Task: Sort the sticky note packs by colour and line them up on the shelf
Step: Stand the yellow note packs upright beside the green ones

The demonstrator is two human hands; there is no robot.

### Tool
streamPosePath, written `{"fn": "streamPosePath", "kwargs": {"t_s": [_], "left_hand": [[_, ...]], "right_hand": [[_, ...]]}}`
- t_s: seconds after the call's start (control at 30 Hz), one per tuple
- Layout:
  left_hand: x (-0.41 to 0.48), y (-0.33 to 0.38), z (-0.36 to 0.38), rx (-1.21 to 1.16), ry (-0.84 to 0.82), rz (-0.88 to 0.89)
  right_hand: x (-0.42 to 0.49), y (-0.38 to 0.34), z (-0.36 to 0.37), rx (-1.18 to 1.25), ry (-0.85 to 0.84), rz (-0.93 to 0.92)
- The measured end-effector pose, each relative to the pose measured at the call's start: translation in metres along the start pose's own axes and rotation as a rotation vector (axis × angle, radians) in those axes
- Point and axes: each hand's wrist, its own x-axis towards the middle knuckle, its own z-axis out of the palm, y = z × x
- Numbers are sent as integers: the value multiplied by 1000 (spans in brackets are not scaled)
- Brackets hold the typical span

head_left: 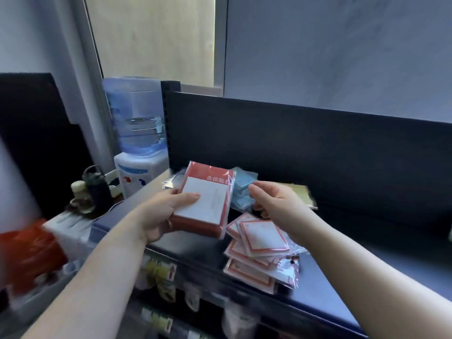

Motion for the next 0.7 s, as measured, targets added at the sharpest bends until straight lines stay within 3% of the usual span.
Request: {"fn": "streamPosePath", "kwargs": {"t_s": [0.17, 0.3, 0.43, 0.6, 0.7], "left_hand": [[-4, -9, -38, 195, 30, -239], [4, 0, -35, 388, 123, -245], [11, 3, -30, 631, 225, -126], [4, 8, 8, 1101, 484, 226], [0, 2, 46, 1050, 347, 431]], "right_hand": [[4, 1, 18, -5, -5, 30], [-1, 2, 18, -66, 14, 21], [-8, 8, 5, -157, 68, 12], [-19, 22, -14, -272, 143, 52], [-24, 30, -22, -320, 178, 94]]}}
